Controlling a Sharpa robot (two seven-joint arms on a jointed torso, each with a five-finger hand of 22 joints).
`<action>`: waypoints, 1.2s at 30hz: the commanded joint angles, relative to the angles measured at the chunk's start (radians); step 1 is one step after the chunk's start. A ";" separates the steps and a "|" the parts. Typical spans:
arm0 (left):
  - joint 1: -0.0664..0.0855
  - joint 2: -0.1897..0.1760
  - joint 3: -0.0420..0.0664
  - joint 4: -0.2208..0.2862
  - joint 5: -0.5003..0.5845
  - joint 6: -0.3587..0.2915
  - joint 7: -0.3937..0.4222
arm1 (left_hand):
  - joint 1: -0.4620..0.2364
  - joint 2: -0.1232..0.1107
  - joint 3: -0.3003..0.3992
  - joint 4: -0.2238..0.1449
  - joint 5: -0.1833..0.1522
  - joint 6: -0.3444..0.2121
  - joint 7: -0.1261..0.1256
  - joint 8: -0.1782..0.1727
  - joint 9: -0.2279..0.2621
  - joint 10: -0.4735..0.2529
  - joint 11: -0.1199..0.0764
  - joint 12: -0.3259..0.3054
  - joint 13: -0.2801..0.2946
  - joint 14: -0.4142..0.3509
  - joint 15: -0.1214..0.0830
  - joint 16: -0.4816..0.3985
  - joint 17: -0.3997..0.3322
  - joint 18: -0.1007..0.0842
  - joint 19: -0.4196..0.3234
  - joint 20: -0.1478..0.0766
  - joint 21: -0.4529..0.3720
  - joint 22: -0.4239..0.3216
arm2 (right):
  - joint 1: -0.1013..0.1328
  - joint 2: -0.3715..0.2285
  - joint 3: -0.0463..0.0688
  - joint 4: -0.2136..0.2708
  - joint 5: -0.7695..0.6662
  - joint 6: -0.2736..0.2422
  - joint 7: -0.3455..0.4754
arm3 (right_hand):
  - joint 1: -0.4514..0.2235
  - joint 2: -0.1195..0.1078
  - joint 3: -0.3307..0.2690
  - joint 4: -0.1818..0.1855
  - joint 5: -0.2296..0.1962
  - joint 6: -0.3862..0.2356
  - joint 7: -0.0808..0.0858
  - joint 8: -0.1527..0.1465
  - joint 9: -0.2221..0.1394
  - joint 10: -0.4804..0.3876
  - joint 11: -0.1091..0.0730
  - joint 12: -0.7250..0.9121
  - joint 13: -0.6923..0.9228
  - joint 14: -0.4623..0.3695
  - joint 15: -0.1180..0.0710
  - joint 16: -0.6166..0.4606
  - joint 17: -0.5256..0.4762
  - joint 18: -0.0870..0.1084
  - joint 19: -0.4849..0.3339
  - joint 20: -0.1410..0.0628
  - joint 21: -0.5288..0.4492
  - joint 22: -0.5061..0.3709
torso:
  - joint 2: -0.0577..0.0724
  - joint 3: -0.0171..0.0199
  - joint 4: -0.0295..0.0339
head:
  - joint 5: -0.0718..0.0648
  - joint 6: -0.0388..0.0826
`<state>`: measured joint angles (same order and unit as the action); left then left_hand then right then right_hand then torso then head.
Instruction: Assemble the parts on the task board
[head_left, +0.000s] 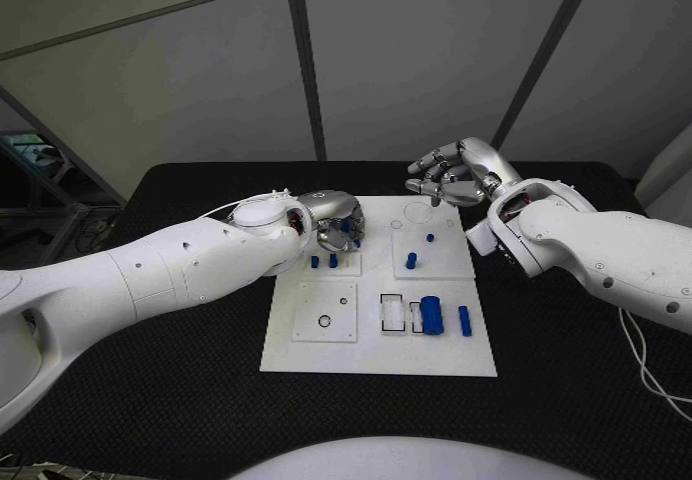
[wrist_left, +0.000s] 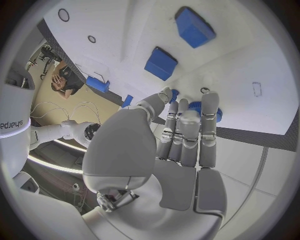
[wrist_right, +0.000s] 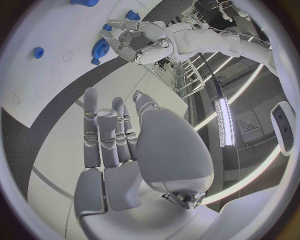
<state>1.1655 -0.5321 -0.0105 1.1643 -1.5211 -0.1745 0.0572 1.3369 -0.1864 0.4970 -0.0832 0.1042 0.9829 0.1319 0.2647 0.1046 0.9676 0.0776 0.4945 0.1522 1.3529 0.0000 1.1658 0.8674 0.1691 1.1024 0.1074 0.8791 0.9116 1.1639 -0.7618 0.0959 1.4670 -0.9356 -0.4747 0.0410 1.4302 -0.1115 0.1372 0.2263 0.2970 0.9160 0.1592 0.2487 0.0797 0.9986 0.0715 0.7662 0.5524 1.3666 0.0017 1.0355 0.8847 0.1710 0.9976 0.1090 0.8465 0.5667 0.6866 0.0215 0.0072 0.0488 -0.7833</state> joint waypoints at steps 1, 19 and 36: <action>0.000 0.004 0.000 -0.007 -0.008 0.011 0.007 | -0.001 0.012 0.009 -0.001 0.002 0.003 0.001 -0.007 -0.004 0.006 0.001 -0.009 -0.005 0.003 0.003 0.003 -0.004 0.002 0.005 -0.001 0.005 0.002 | 0.001 0.002 0.001 0.002 0.000 0.006 0.008 | 0.003 -0.010 0.003 -0.001 0.006 -0.006 -0.002 0.004 -0.002 -0.009 0.001 -0.003 -0.001 -0.007 -0.002 -0.005 -0.001 0.012 0.006 0.001 -0.005 -0.001 | 0.000 0.0000 -0.0002 | 0.000 0.000; -0.004 0.014 0.001 -0.020 0.004 0.037 0.009 | -0.001 0.021 0.036 -0.006 0.000 0.022 0.002 -0.024 -0.017 0.041 -0.003 -0.024 -0.029 0.015 0.000 0.030 0.014 -0.004 0.023 -0.002 0.040 0.044 | 0.001 0.002 0.001 0.002 -0.001 0.008 0.007 | 0.003 -0.010 0.004 -0.001 0.007 -0.005 -0.002 0.004 -0.001 -0.008 0.001 -0.004 -0.003 -0.007 -0.002 -0.006 -0.002 0.012 0.006 0.001 -0.006 -0.001 | 0.000 -0.0002 0.0006 | 0.000 -0.003; -0.006 0.016 0.001 -0.019 0.027 0.021 0.021 | -0.007 0.026 0.049 -0.008 -0.007 0.066 -0.004 -0.034 -0.022 0.098 -0.012 -0.044 -0.051 0.055 -0.007 0.094 0.091 -0.011 0.048 -0.006 0.080 0.089 | 0.001 0.003 0.001 0.002 -0.001 0.010 0.006 | 0.004 -0.009 0.005 0.000 0.007 -0.004 -0.003 0.005 -0.001 -0.007 0.000 -0.005 -0.004 -0.007 -0.002 -0.006 -0.001 0.012 0.006 0.001 -0.006 -0.001 | 0.000 0.0002 0.0001 | 0.001 -0.005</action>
<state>1.1621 -0.5179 -0.0079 1.1447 -1.5069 -0.1602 0.0622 1.3302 -0.1721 0.5409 -0.0910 0.1002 1.0416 0.1291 0.2257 0.0801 1.0579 0.0676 0.4567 0.1017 1.4018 -0.0061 1.2520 0.9478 0.1688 1.1449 0.1019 0.9541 0.9961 1.1639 -0.7592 0.0959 1.4666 -0.9356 -0.4709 0.0407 1.4302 -0.1115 0.1371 0.2262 0.3014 0.9160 0.1592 0.2487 0.0797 0.9986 0.0715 0.7663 0.5491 1.3667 0.0017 1.0356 0.8838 0.1711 0.9976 0.1090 0.8466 0.5661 0.6864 0.0214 0.0077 0.0498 -0.7879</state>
